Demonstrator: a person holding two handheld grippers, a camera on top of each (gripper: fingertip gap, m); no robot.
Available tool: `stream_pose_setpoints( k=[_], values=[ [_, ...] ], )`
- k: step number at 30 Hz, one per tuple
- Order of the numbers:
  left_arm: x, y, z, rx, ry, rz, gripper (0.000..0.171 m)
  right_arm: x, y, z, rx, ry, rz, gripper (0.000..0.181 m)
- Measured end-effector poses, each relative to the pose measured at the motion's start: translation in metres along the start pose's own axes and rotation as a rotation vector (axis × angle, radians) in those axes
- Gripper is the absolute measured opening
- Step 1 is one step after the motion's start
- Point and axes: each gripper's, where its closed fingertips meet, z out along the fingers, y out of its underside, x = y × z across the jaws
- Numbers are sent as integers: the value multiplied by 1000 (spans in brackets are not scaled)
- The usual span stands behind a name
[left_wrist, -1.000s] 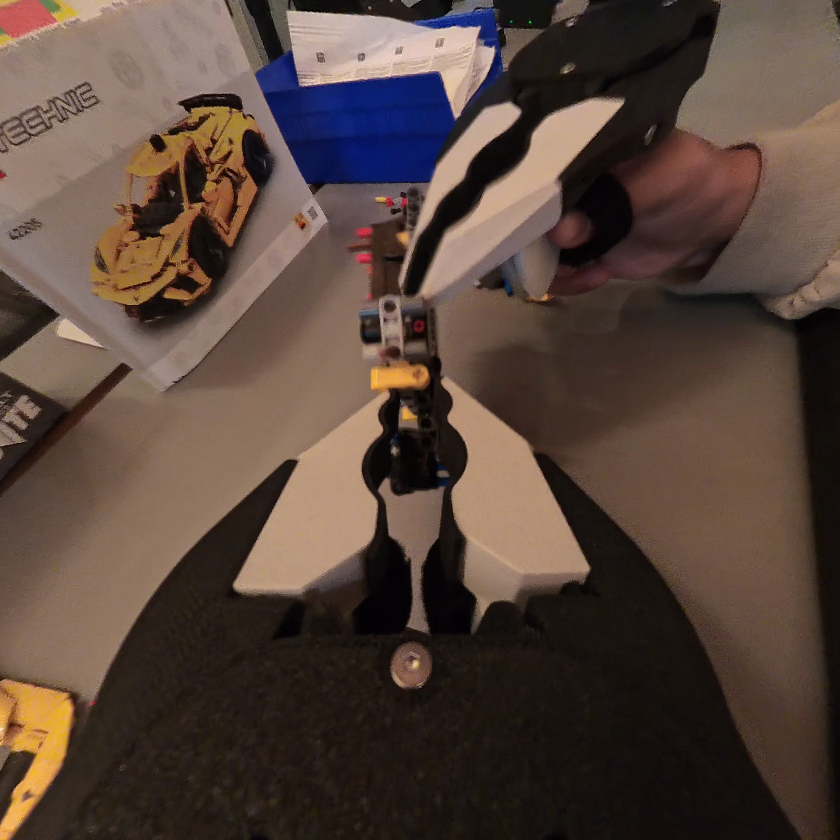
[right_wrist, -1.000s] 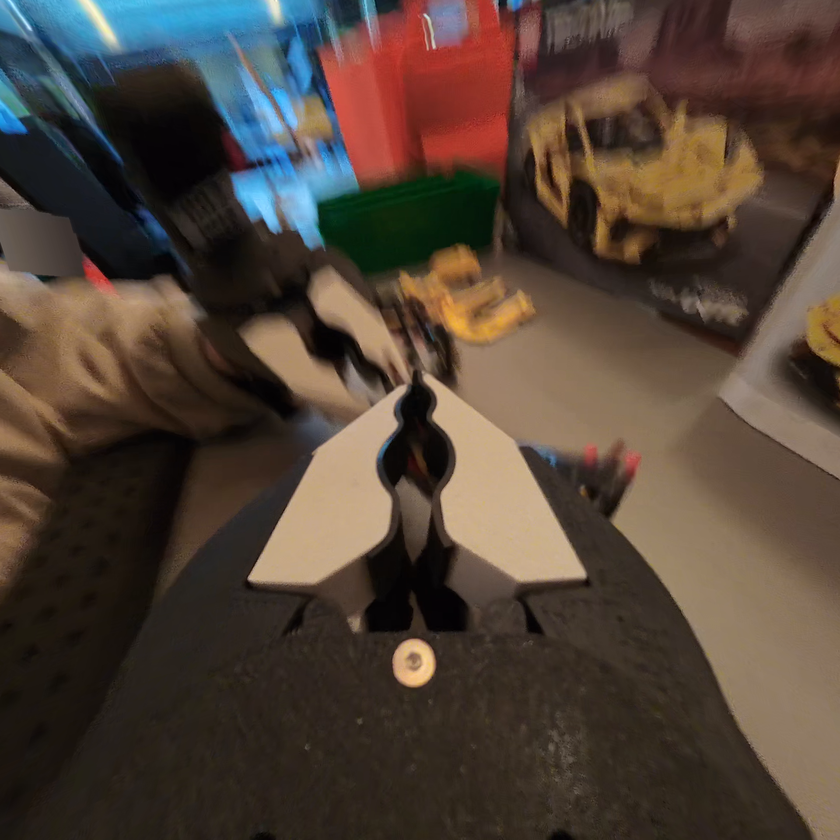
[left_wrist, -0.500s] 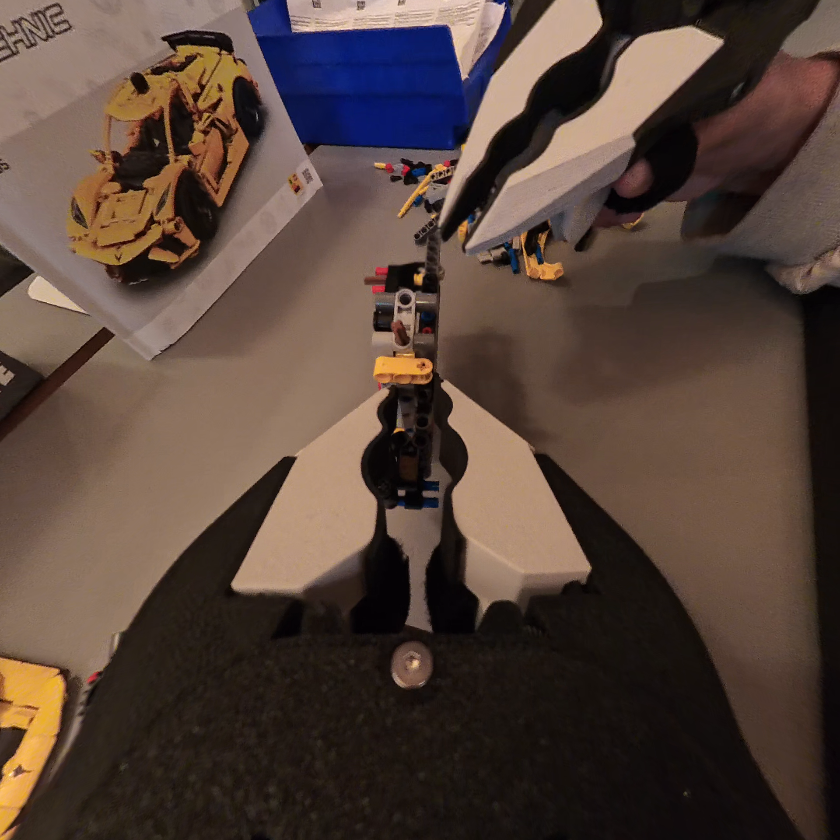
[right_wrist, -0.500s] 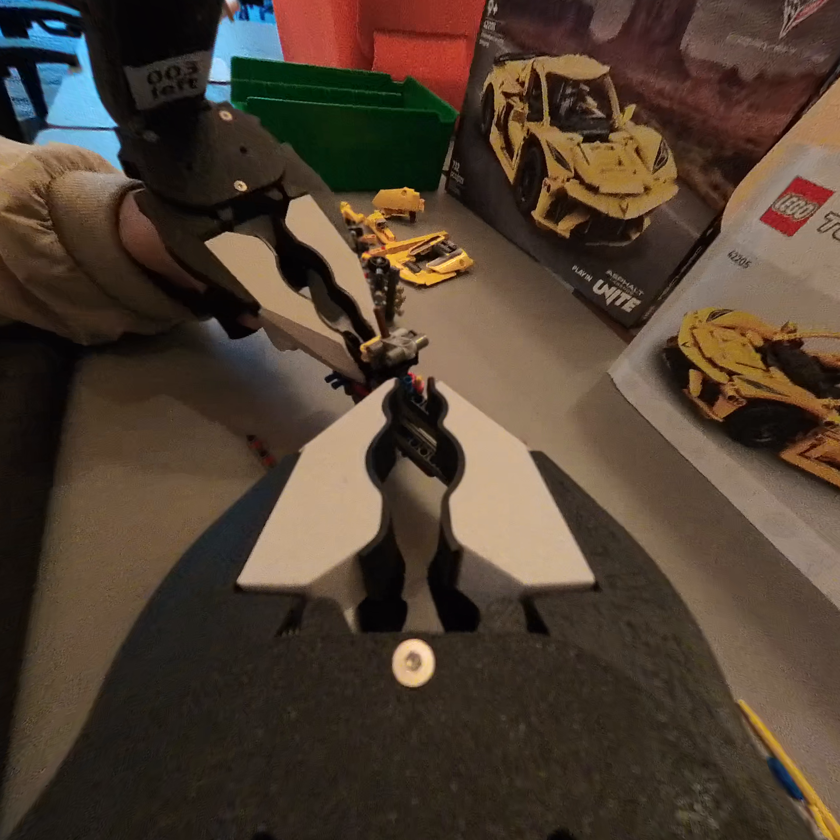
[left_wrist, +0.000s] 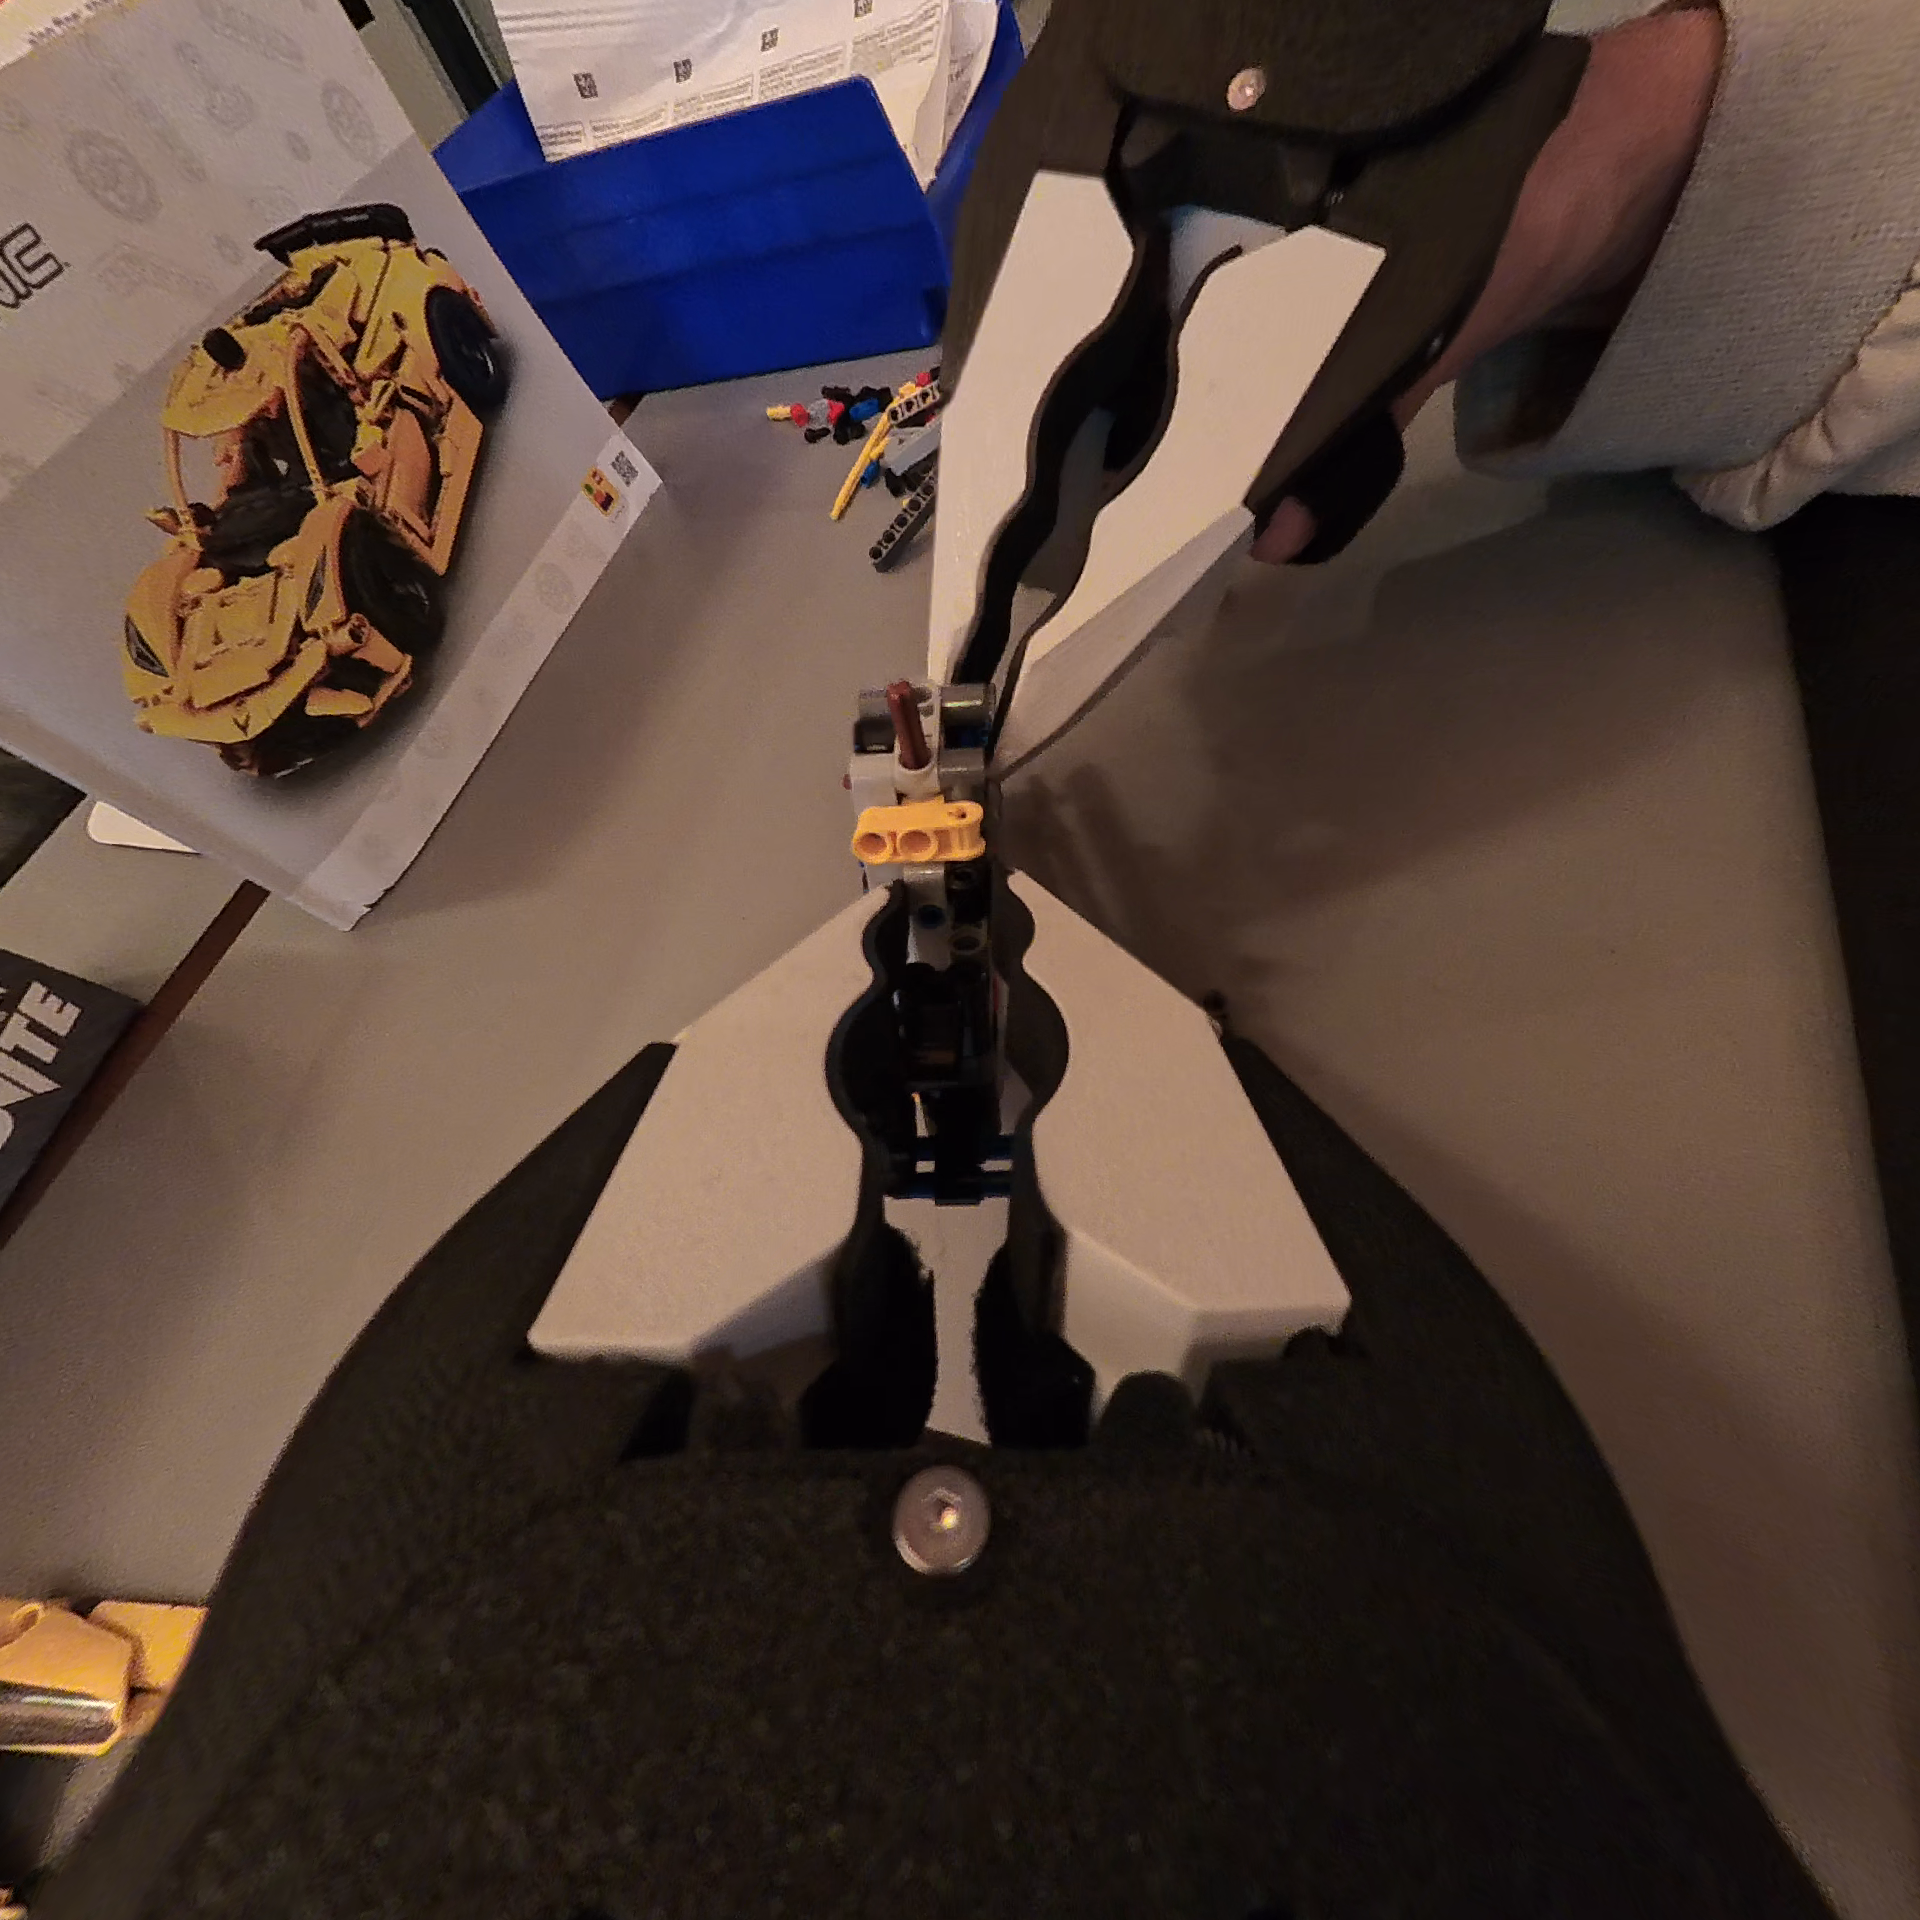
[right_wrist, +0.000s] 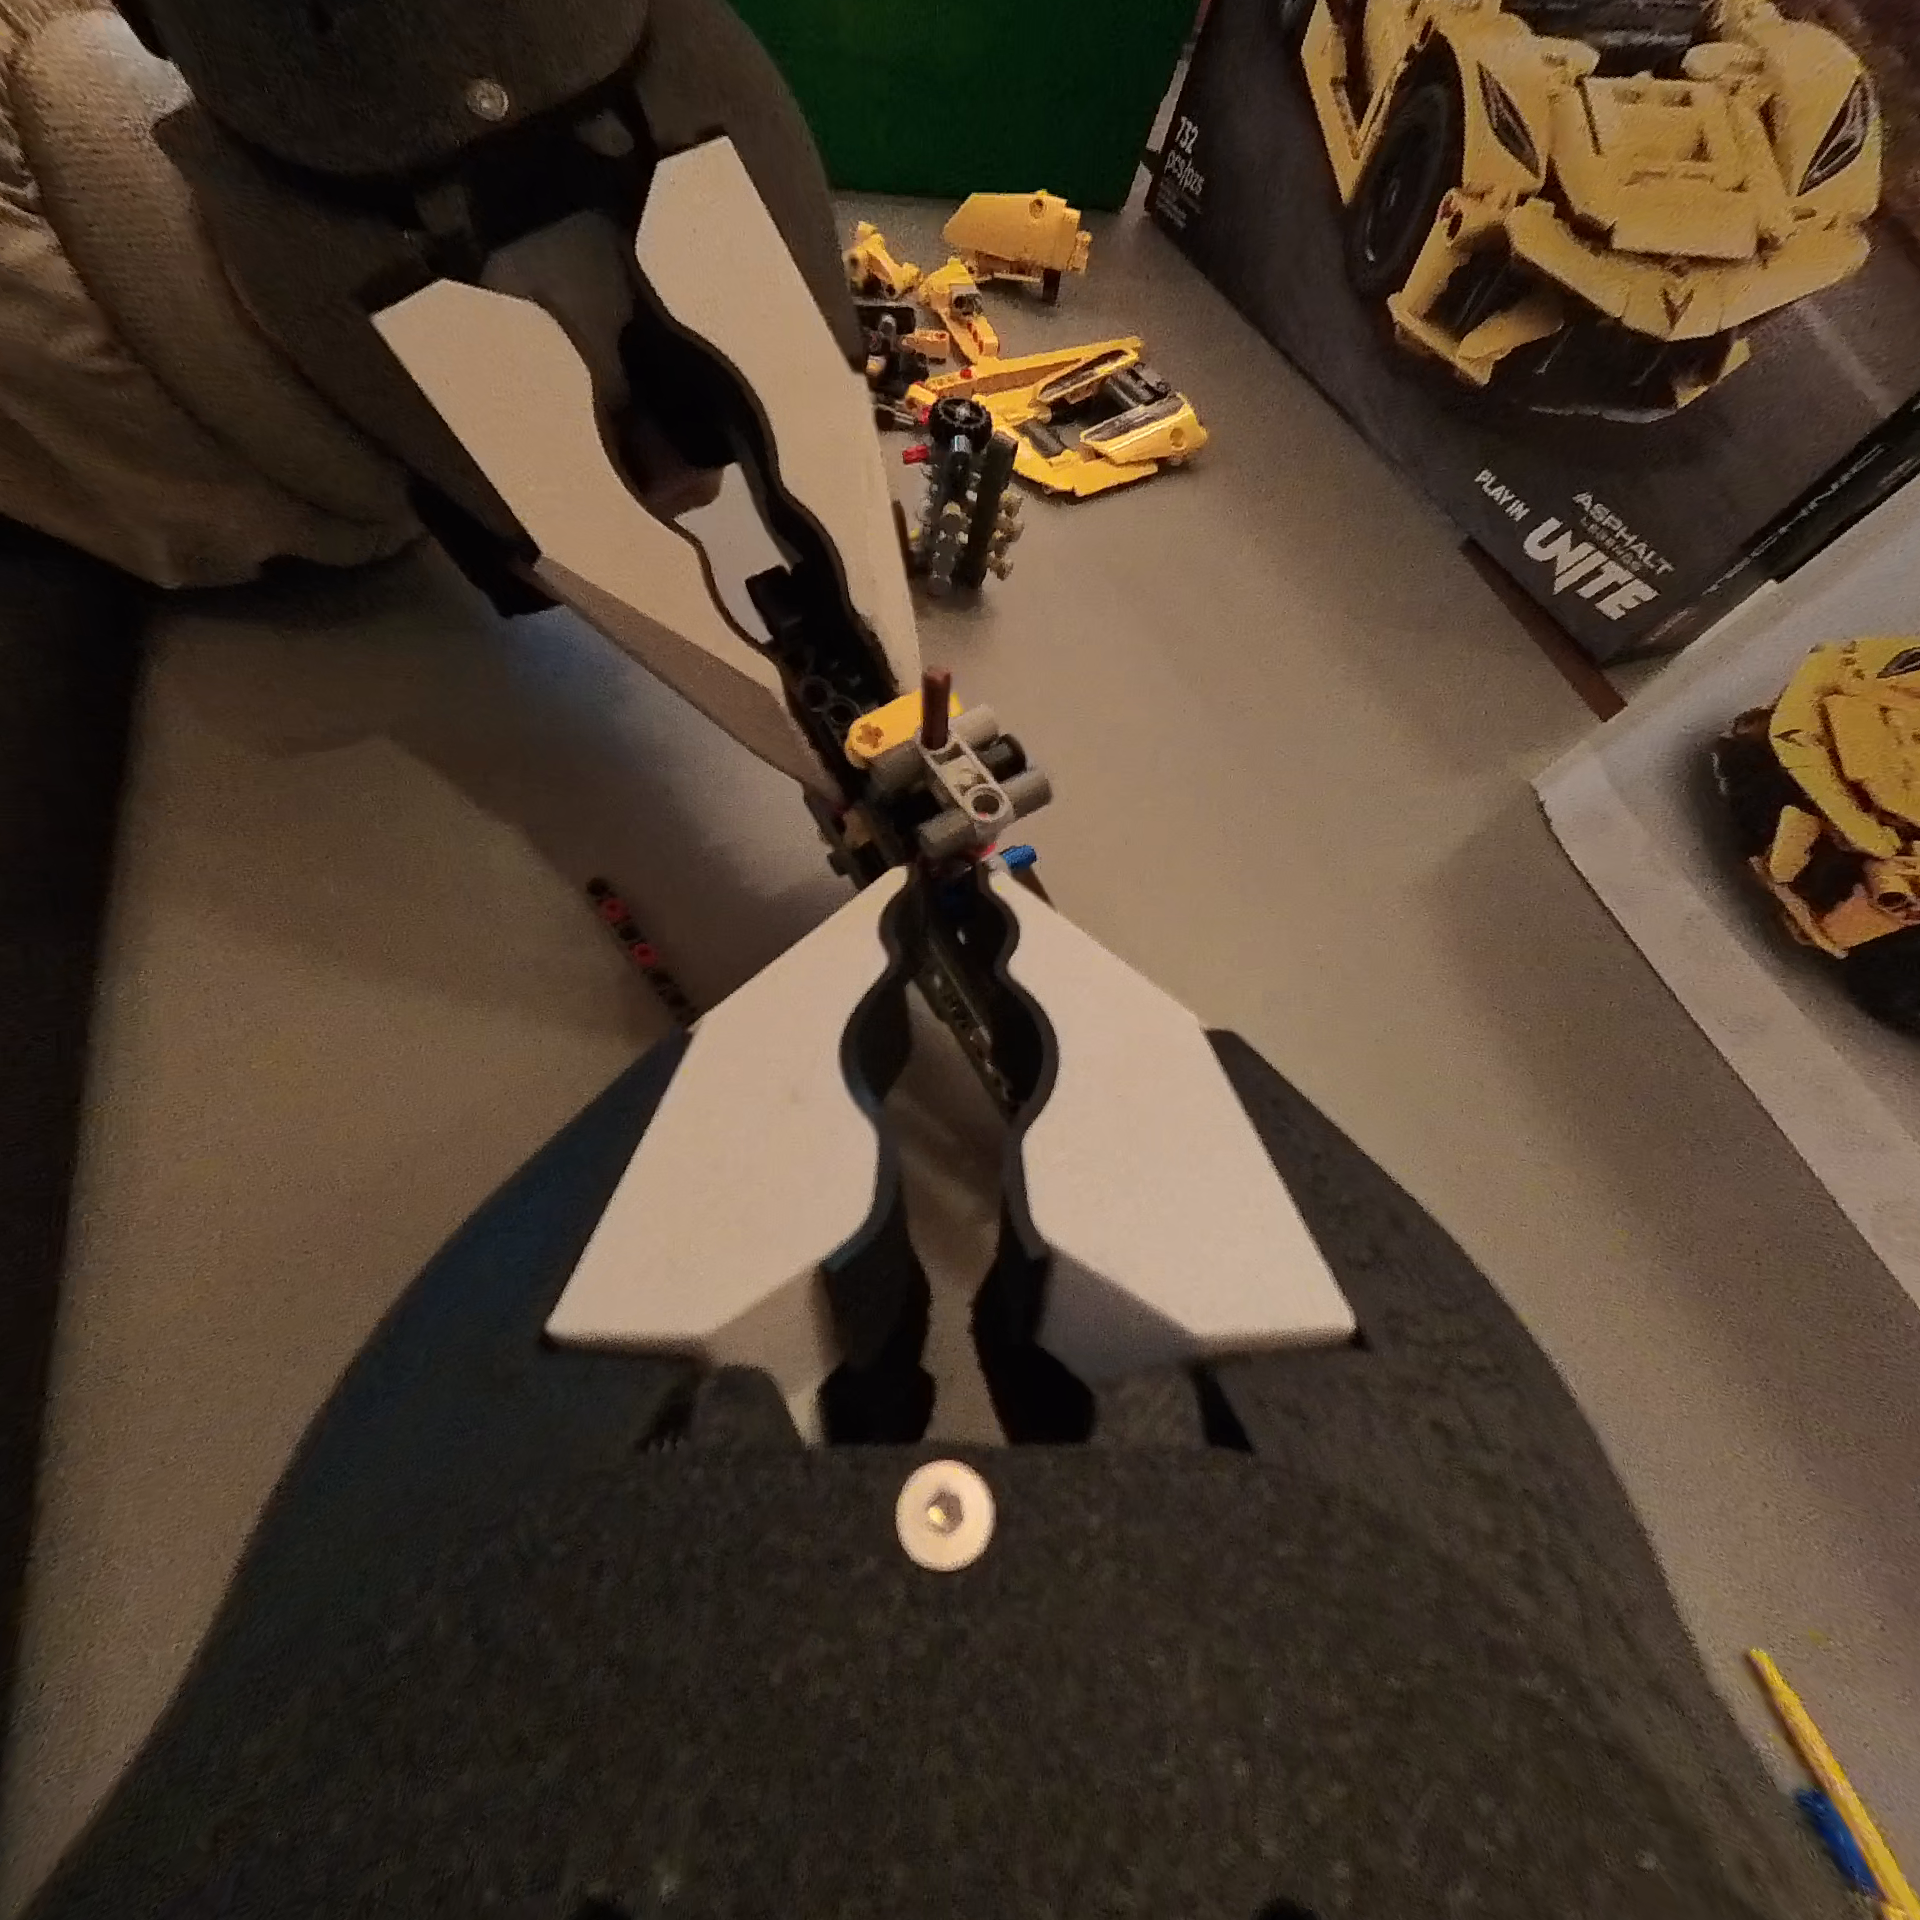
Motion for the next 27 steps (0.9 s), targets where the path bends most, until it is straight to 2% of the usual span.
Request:
stream_pose_setpoints(
  k=[4,9,12,15,17,19,23,27],
  values=[
    [1,0,1,-3,-7,26,15,-2,1,-2,-23,-62,39,3],
    [-4,-1,3,-26,-116,152,16,0,6,-2,-56,-65,96,3],
    [-9,-2,4,-31,-181,201,16,6,3,-3,-55,-18,98,3],
    [-17,-6,1,-8,-252,229,12,12,1,0,-73,83,-4,2],
    [-12,-4,2,-9,-209,234,2,12,4,3,-108,116,-79,2],
    [-10,-2,3,-2,-178,209,1,12,6,3,-114,125,-114,3],
    [-8,-3,3,16,-159,189,8,9,8,2,-104,80,-96,2],
    [-9,2,6,-37,-192,236,15,7,8,2,-114,80,-116,3]
  ],
)
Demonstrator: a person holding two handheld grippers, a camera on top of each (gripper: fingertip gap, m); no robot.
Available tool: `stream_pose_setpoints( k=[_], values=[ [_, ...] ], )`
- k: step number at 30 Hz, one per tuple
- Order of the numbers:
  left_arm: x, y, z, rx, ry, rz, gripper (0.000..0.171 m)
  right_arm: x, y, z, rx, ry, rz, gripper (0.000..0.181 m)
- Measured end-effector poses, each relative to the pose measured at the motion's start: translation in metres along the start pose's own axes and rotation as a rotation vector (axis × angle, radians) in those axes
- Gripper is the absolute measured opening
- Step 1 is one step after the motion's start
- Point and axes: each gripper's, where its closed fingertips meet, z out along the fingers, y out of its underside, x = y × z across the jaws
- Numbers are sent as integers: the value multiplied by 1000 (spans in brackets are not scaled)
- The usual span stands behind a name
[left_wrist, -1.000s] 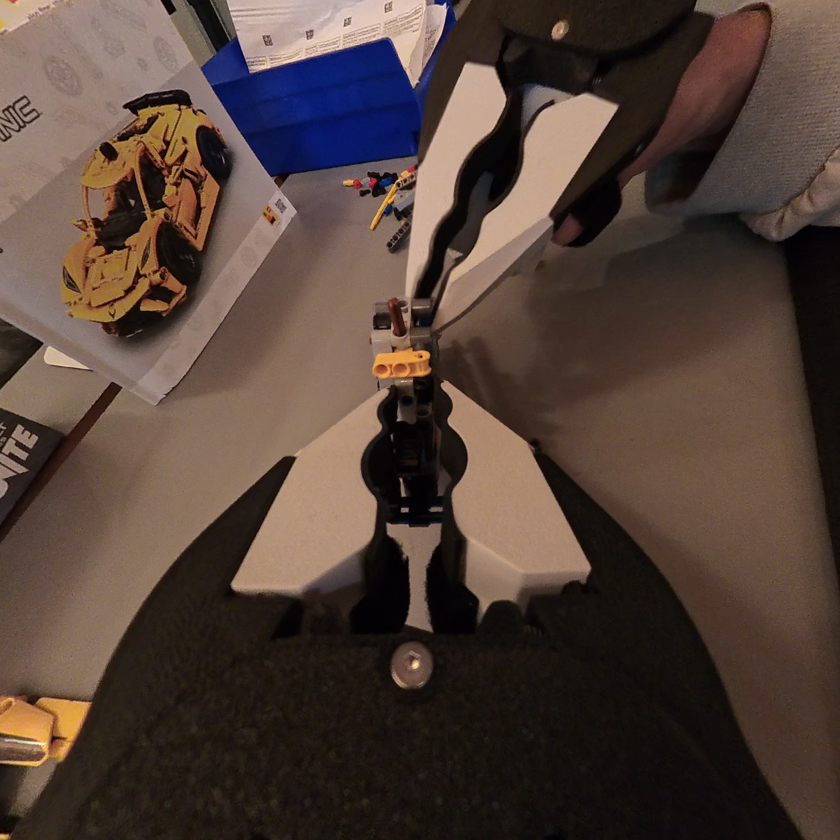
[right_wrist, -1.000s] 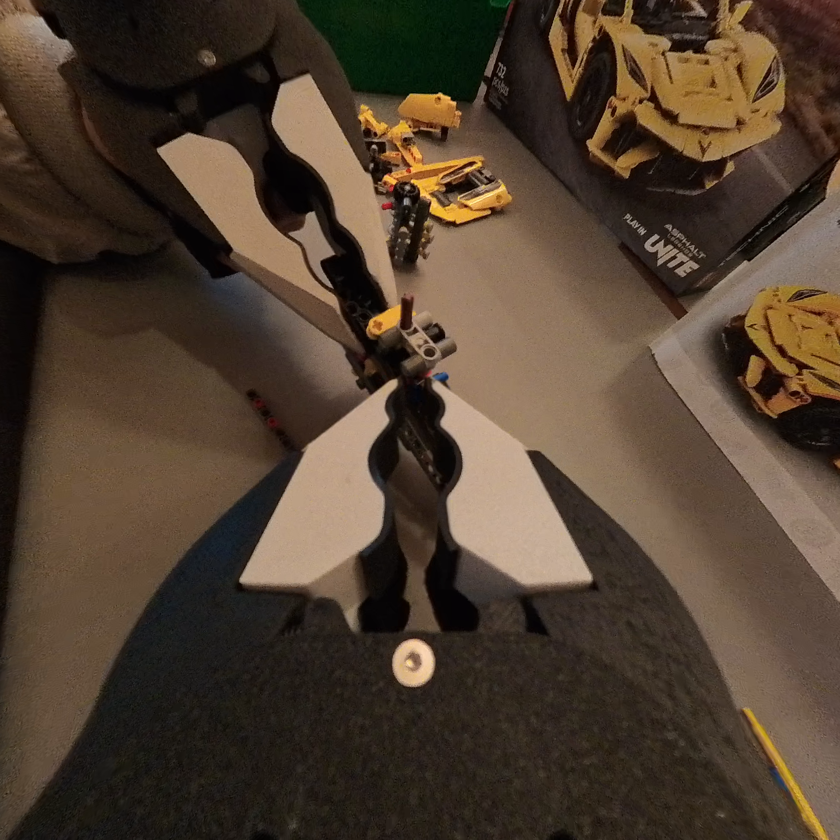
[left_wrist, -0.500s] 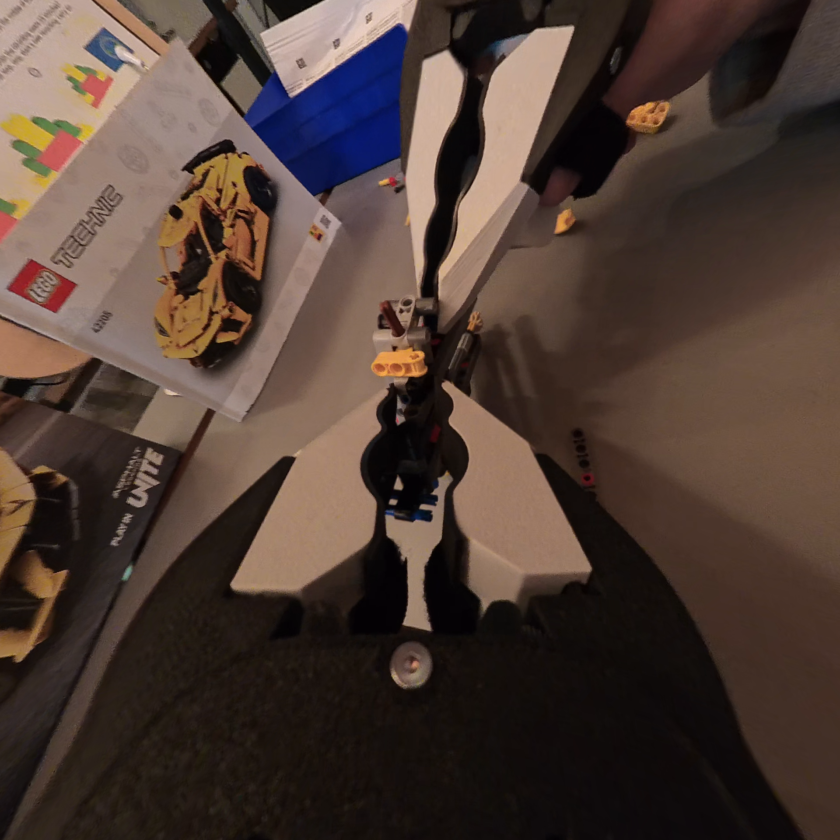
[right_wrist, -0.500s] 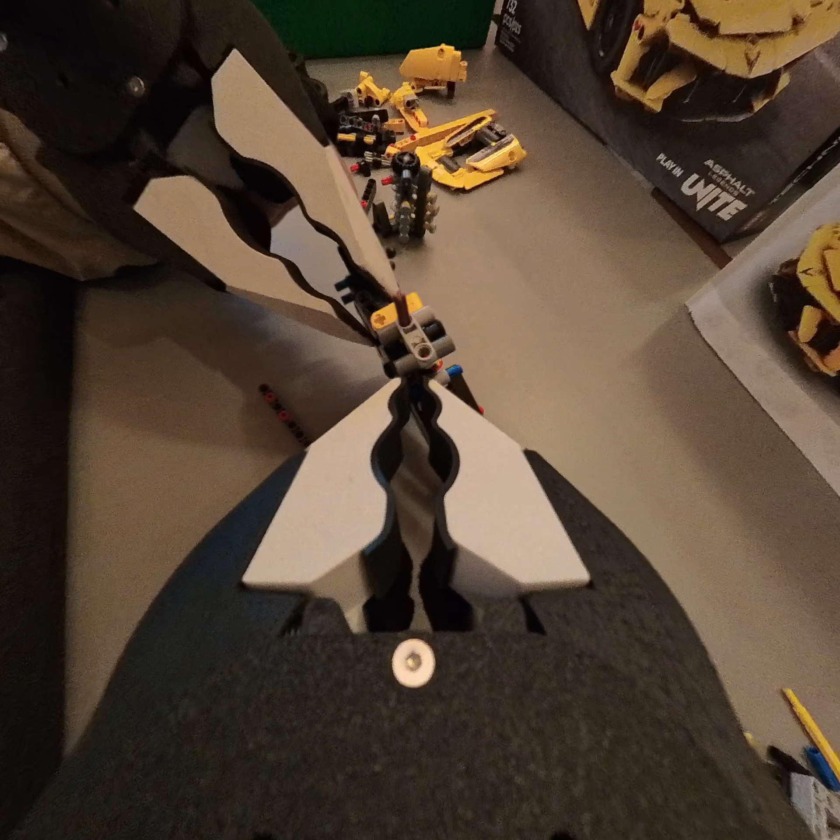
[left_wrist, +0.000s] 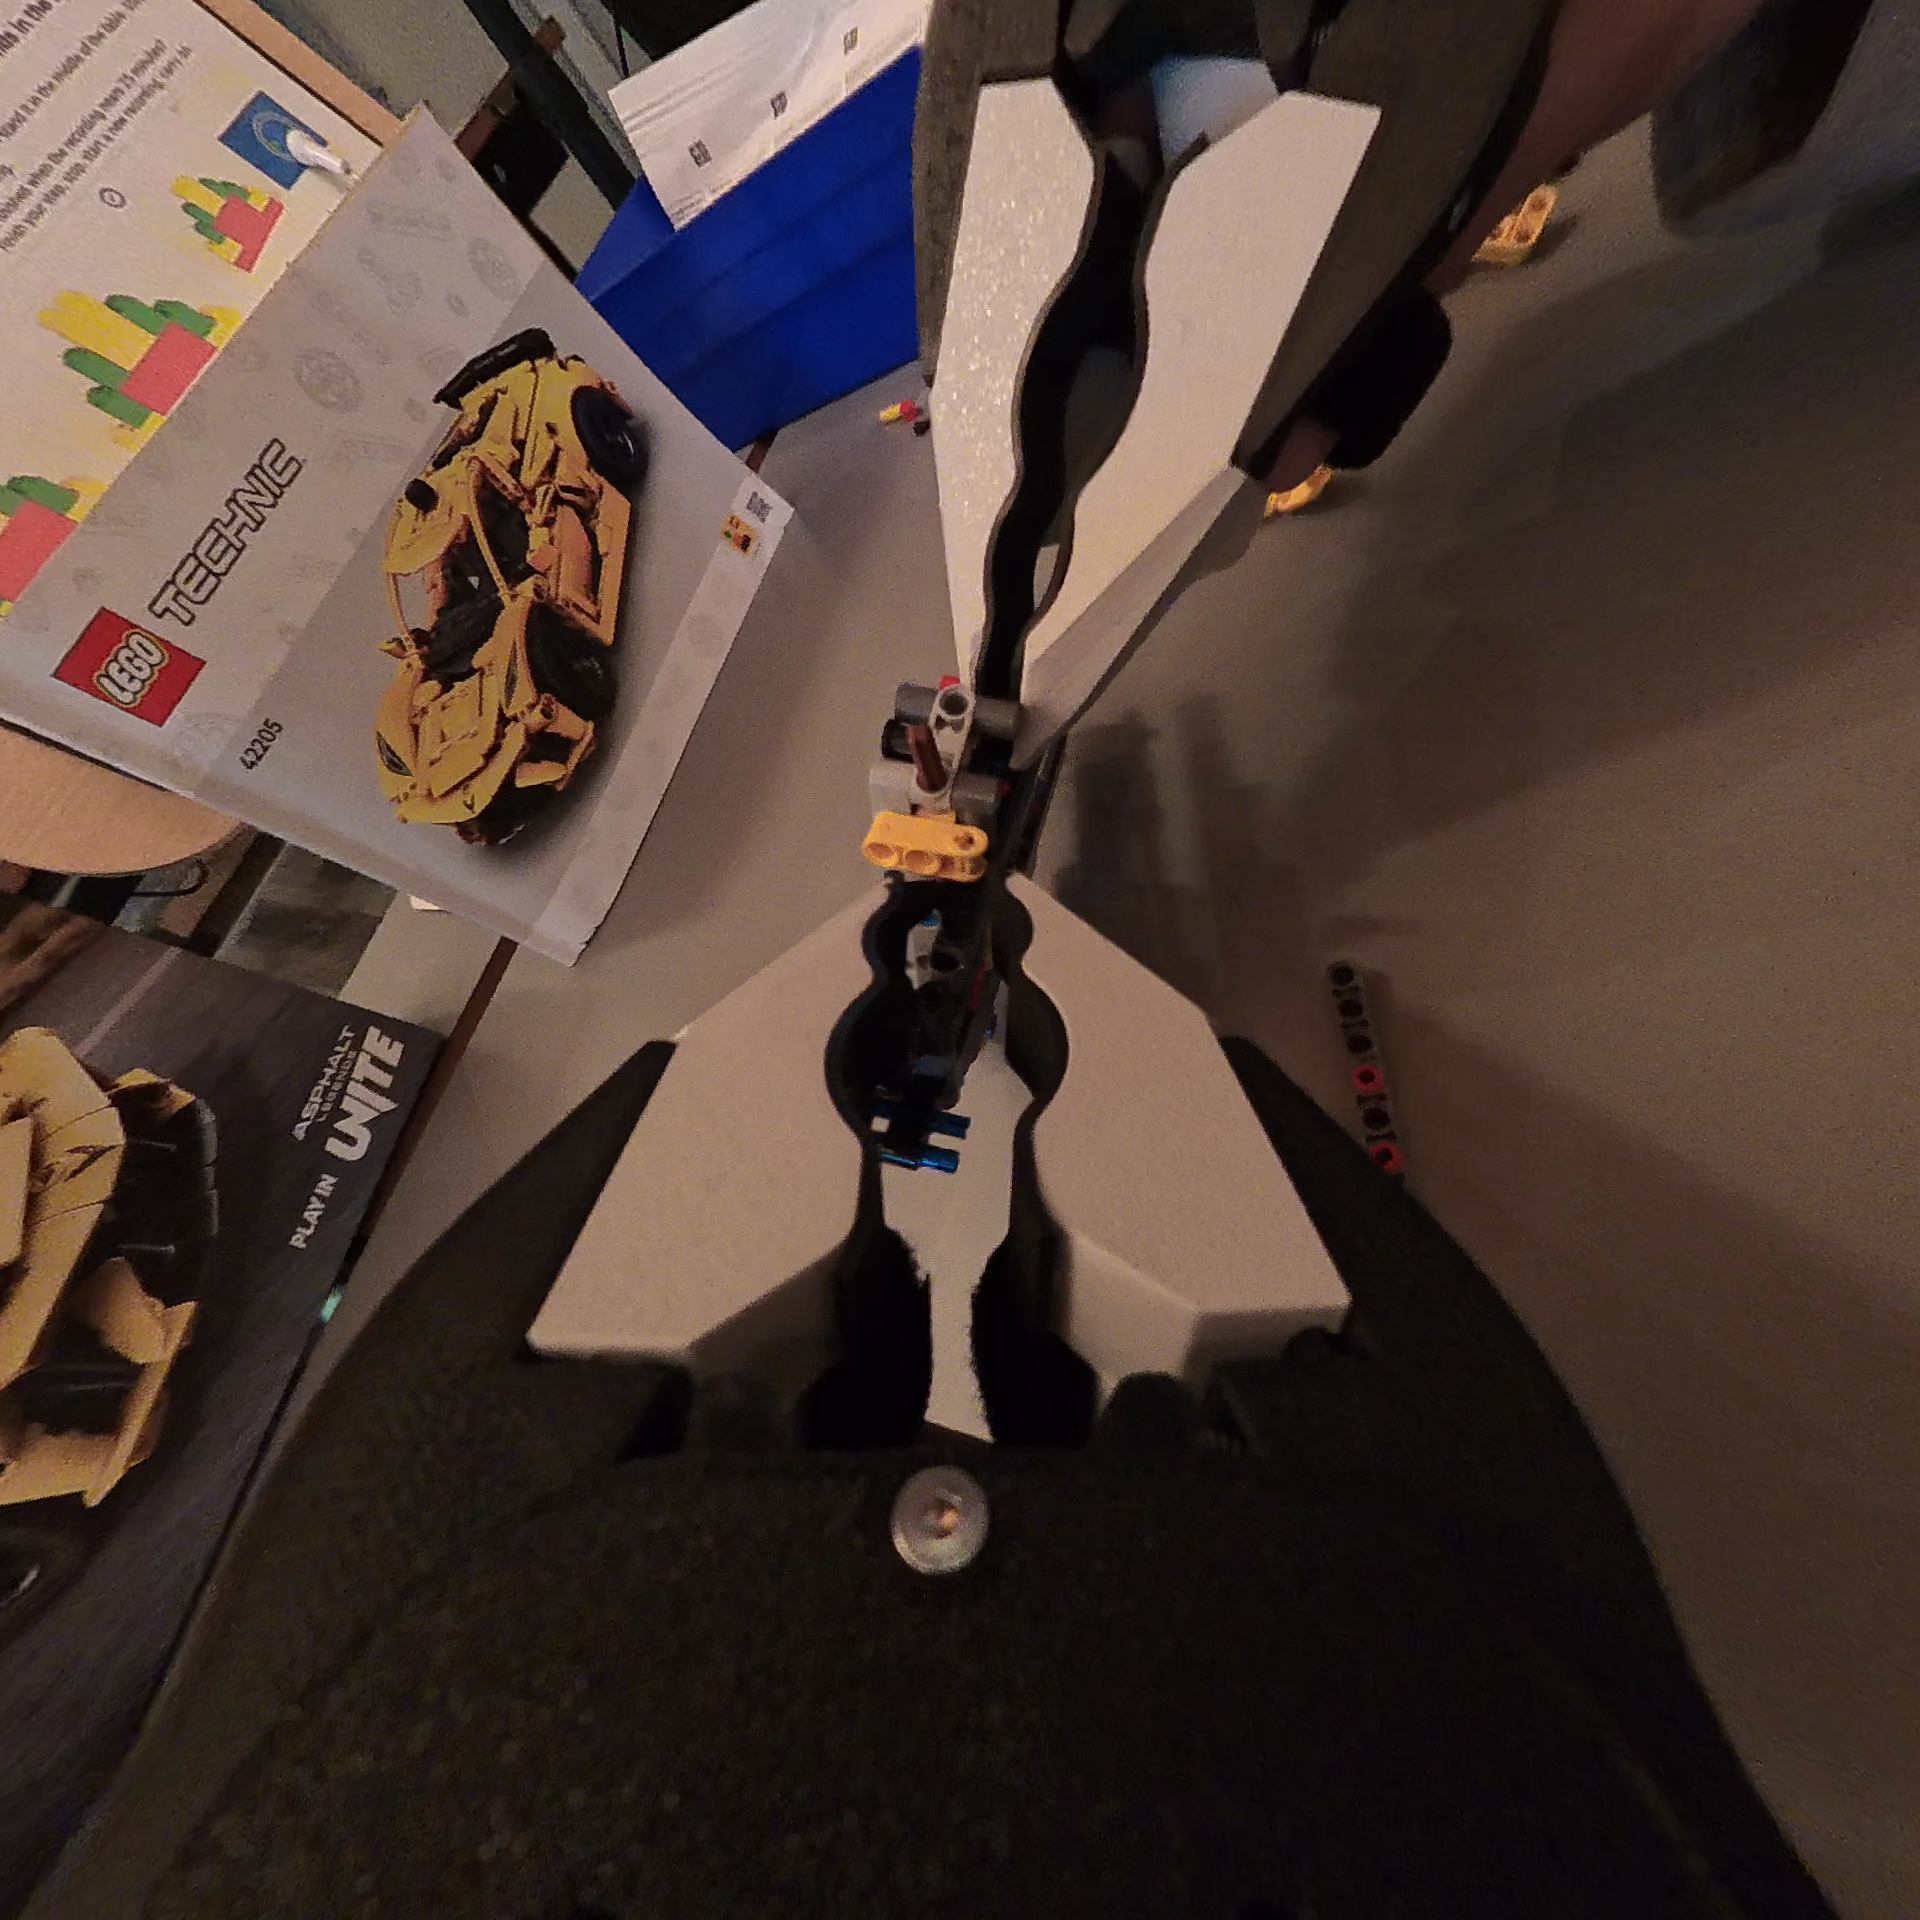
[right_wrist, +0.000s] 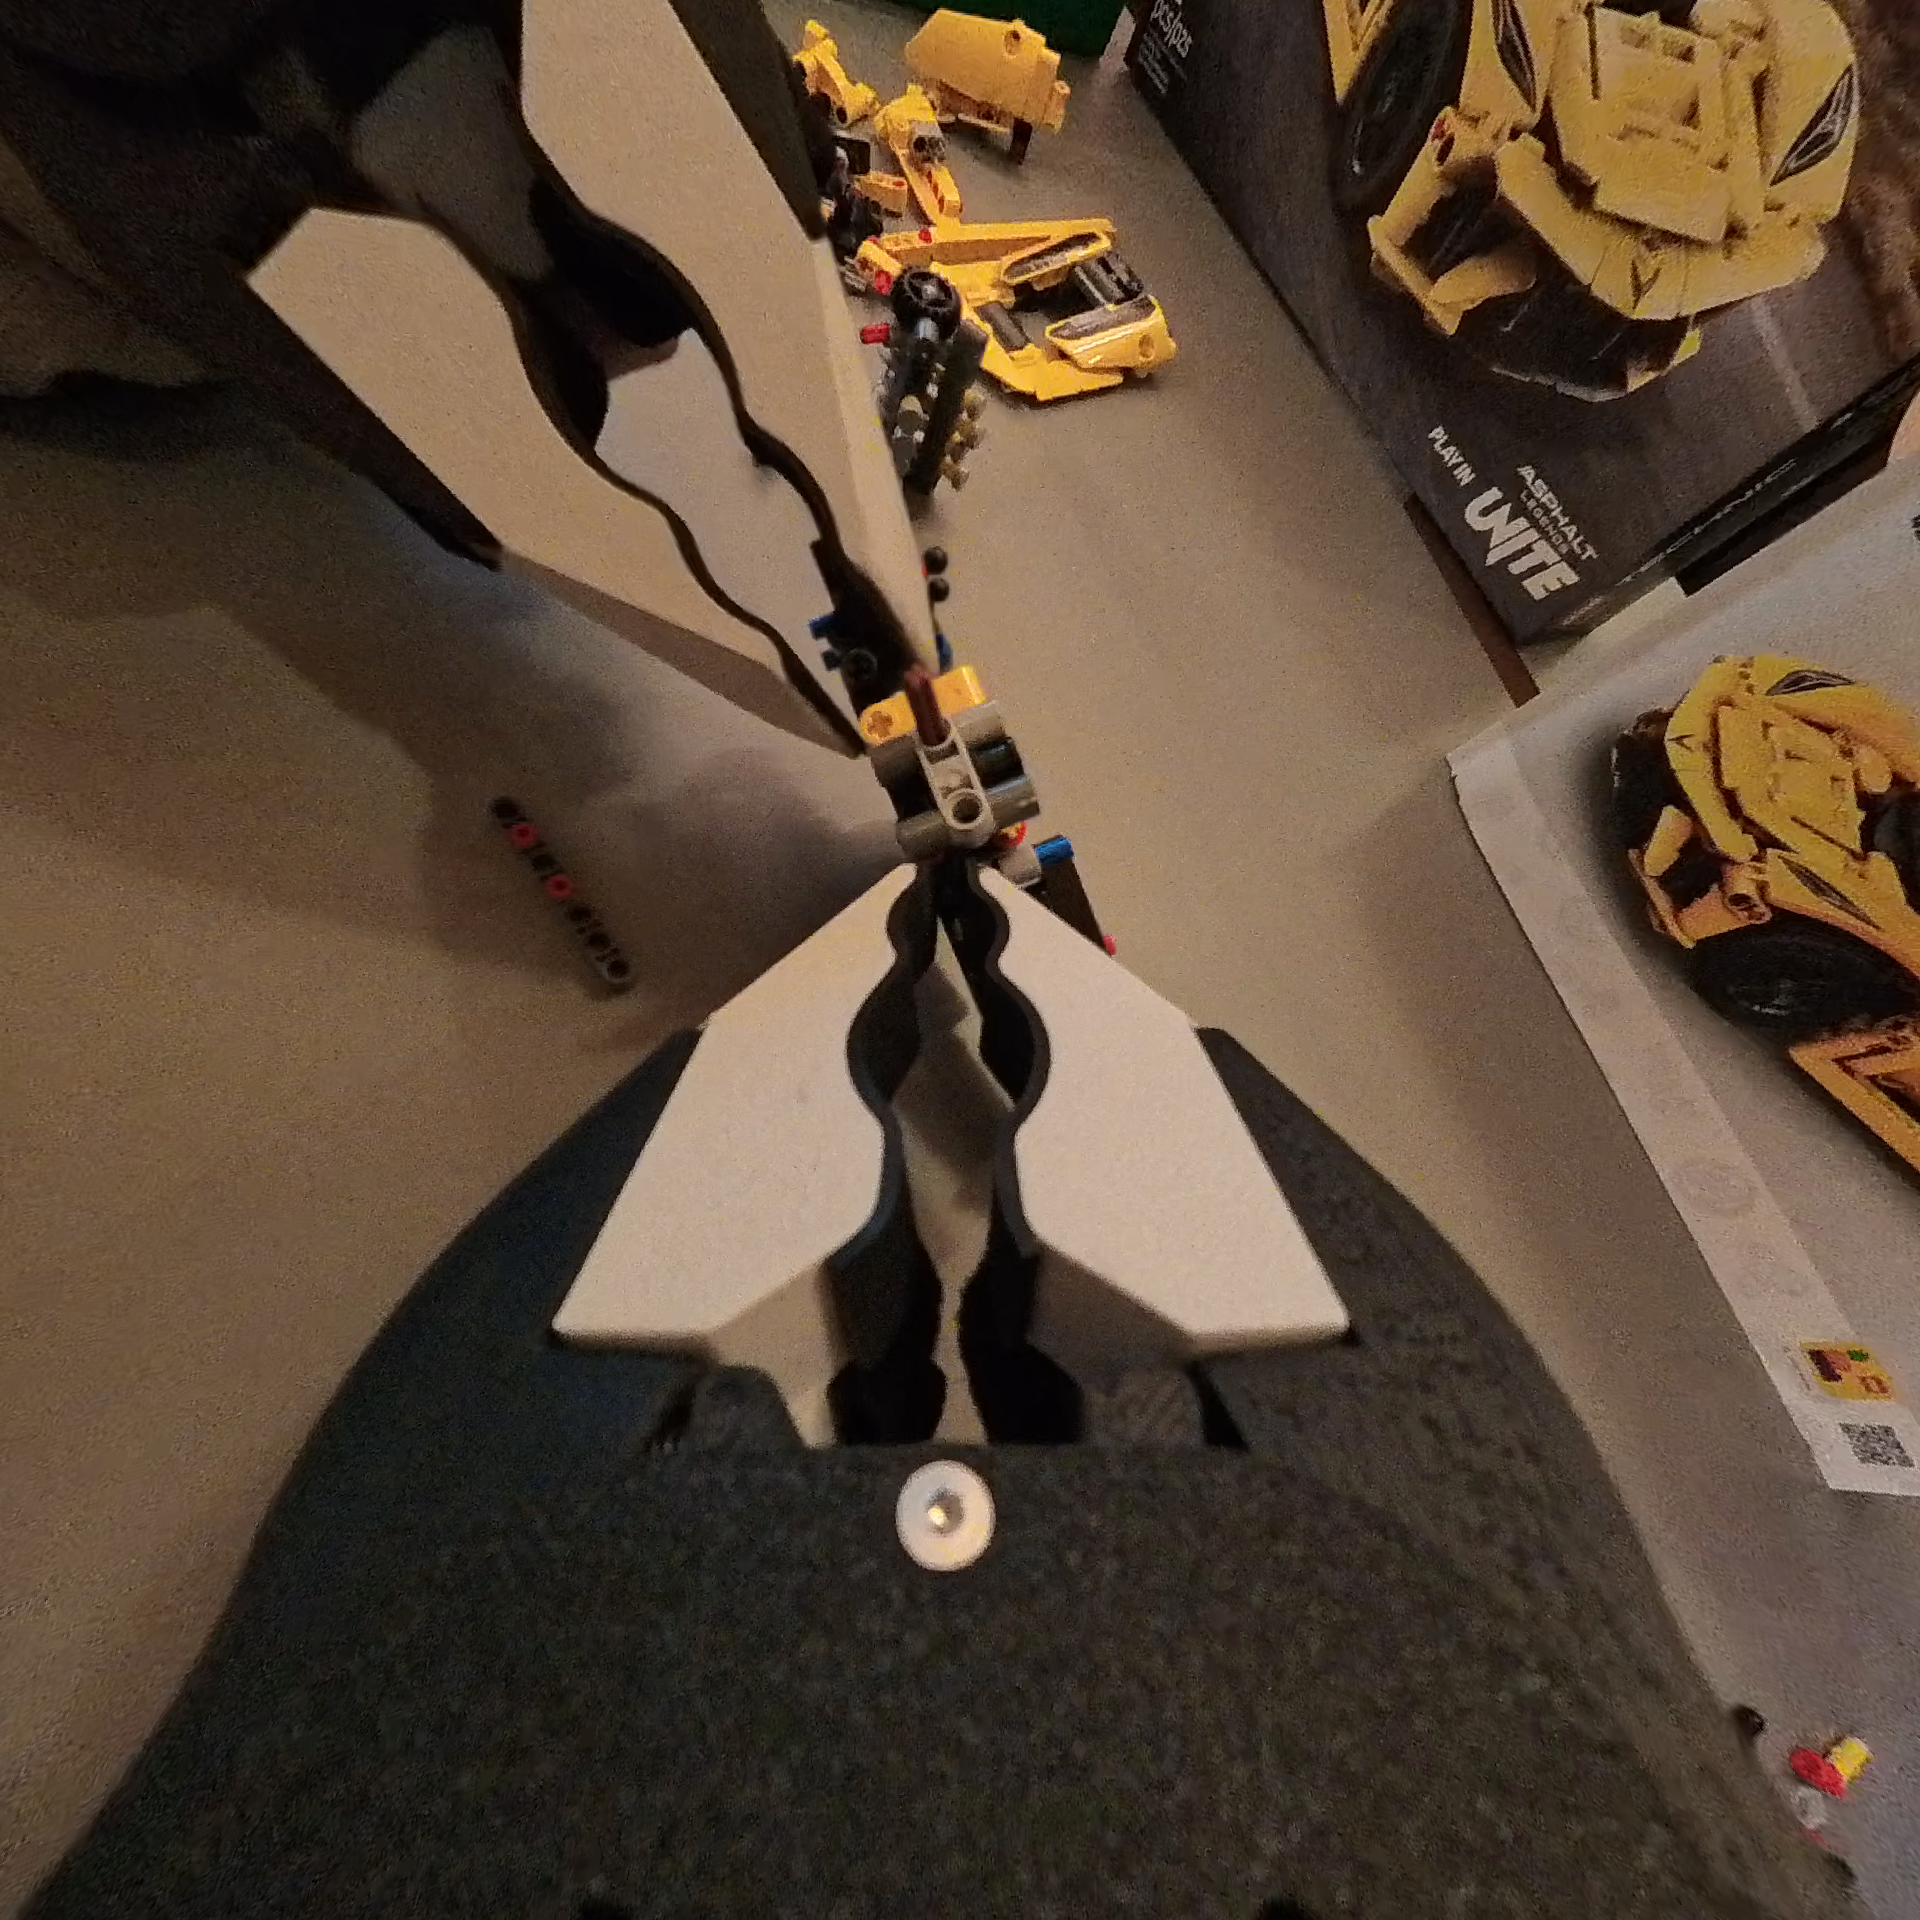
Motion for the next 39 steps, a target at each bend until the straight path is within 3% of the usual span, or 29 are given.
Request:
stream_pose_setpoints(
  k=[4,9,21,23,26,28,31,34,39],
  values=[
    [5,8,4,-81,-14,64,14,-1,-1,2,-26,27,-18,3],
    [5,28,15,-250,-121,271,8,-6,0,10,-88,77,-88,2],
    [8,25,20,-225,-140,290,6,-7,4,3,16,-44,18,0],
    [1,39,20,-301,-172,332,6,-24,-28,-13,209,-172,65,0],
    [1,33,18,-251,-164,341,5,3,-21,-25,148,-9,4,0],
    [5,34,20,-268,-159,350,5,3,-32,-30,244,-69,146,0],
    [7,34,22,-274,-166,356,5,11,-9,-16,149,-11,155,0],
    [4,34,22,-275,-177,350,5,0,-1,-5,102,-50,143,24],
    [10,31,23,-277,-180,395,6,-9,4,12,84,-114,247,21]
  ],
)
